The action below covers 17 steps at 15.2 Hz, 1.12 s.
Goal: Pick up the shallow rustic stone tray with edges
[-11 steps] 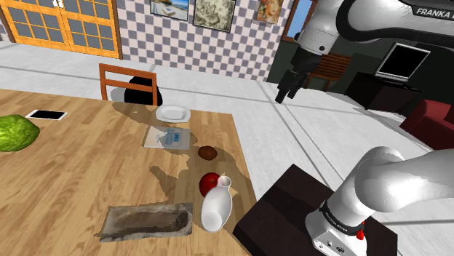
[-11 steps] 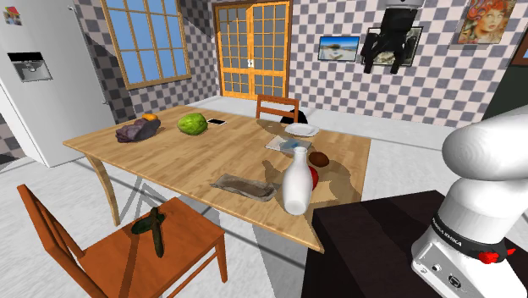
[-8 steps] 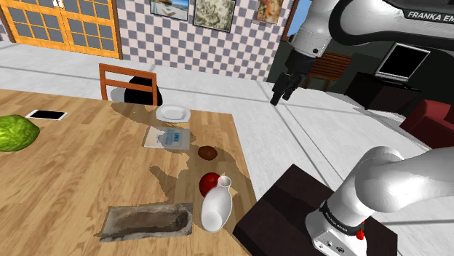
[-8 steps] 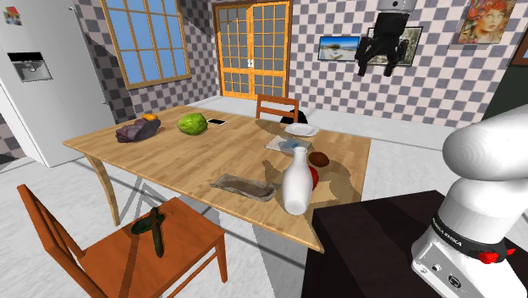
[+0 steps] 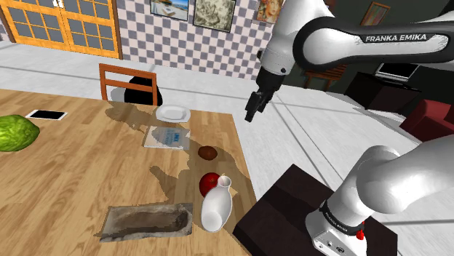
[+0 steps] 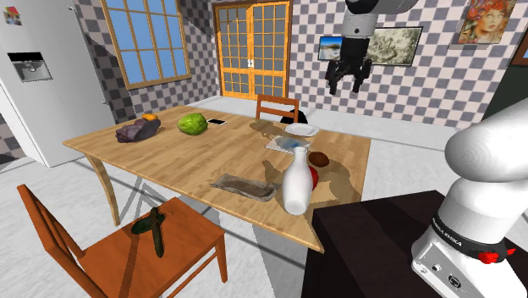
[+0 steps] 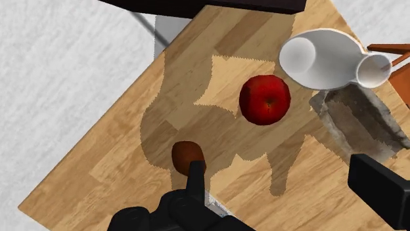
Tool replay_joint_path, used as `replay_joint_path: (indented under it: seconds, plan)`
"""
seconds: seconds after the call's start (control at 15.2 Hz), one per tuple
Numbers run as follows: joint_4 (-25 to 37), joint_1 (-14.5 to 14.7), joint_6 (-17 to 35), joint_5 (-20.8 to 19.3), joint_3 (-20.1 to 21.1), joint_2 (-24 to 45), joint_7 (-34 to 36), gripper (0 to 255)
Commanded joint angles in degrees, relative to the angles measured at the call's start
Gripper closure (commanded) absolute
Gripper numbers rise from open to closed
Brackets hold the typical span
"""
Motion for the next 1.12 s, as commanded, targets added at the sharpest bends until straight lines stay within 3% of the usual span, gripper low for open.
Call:
replay_joint_path:
  seconds: [0.0, 0.53, 1.06]
  plan:
    - [0.1, 0.9, 3.3, -0.1, 2.1, 3.4, 0.6, 0]
    - [3.3, 3.0, 13.2, -4.2, 9.4, 17.4, 3.9, 0]
    - [9.8, 5.4, 20.1, -14.6, 15.0, 33.5, 10.6, 0]
